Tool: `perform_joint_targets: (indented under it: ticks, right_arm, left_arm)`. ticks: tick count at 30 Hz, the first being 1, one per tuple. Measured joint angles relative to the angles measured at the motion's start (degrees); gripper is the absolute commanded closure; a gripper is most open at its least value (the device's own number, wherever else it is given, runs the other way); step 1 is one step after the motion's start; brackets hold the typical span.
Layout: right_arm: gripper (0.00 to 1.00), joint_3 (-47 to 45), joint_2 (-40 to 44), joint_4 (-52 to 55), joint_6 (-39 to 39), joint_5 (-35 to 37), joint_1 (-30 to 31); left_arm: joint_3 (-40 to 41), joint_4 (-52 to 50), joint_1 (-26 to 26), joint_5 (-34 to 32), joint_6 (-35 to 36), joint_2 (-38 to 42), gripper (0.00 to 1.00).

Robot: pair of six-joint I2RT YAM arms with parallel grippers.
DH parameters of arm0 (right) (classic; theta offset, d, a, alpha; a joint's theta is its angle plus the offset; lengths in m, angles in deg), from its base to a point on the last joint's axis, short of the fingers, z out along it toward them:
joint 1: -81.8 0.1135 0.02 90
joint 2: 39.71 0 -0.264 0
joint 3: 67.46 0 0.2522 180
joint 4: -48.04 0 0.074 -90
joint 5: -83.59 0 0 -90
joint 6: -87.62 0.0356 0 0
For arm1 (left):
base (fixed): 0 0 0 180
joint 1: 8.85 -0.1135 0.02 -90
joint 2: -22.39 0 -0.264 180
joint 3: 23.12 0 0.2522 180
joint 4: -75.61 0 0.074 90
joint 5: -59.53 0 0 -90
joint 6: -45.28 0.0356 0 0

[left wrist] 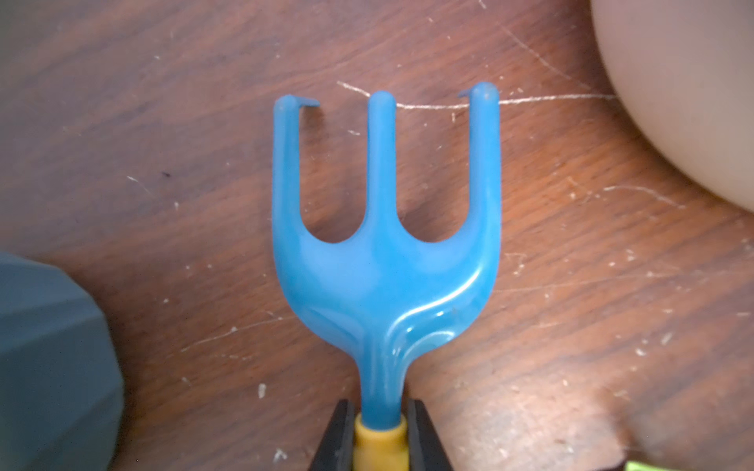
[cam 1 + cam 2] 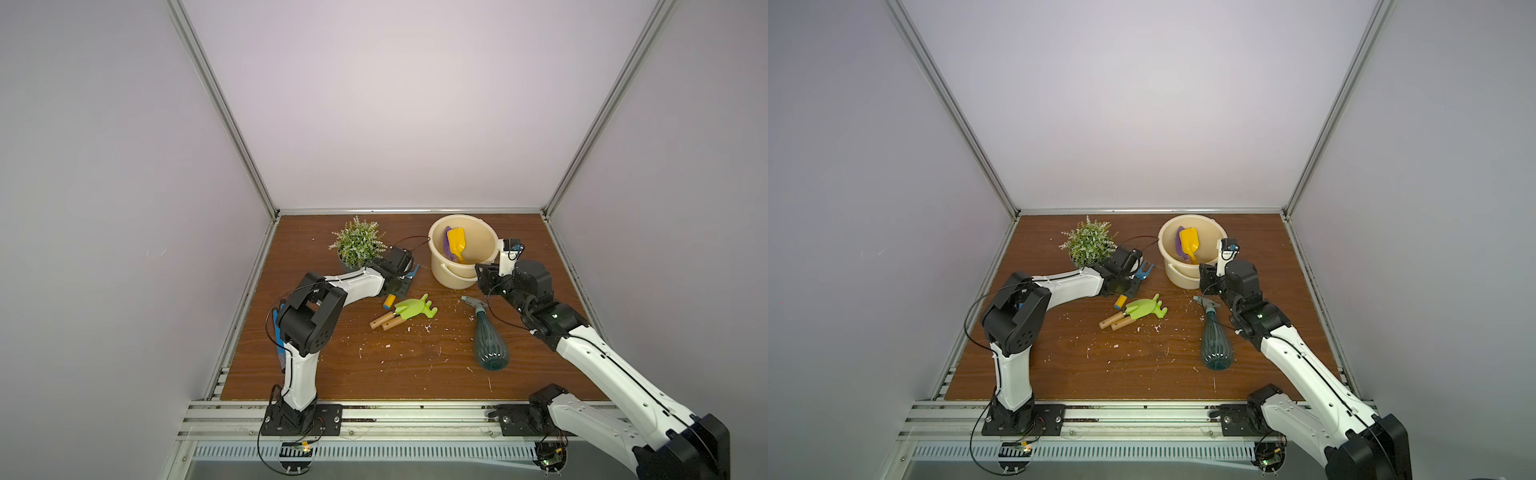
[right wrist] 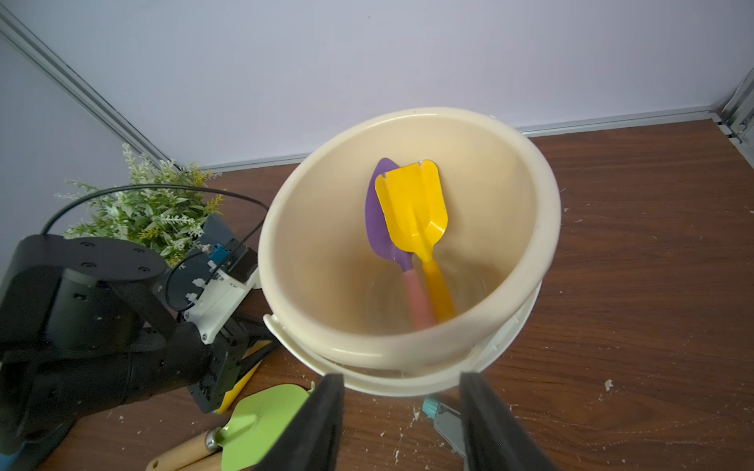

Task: Organize the gardening tools
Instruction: Pick up the gardening tool from the center of the board.

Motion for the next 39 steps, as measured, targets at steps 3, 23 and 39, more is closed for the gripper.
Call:
perform_joint_targets:
  ticks: [3, 23, 39]
  right_arm:
    - [0.48, 0.00, 0.02, -0.17, 0.09, -0.02, 0.00]
    - [0.38, 0.00, -0.66, -7.91, 3.74, -16.65, 0.00]
    - [0.38, 0.00, -7.13, -20.37, 11.80, -33.20, 1.31]
  left_arm:
    - [-0.74, -1.27, 0.00, 0.07, -0.02, 0.20, 0.92]
    - [8.07, 4.55, 2.10, 3.74, -4.22, 25.29, 0.99]
    - [12.37, 14.32, 11.04, 8.28, -7.76, 32.61, 0.97]
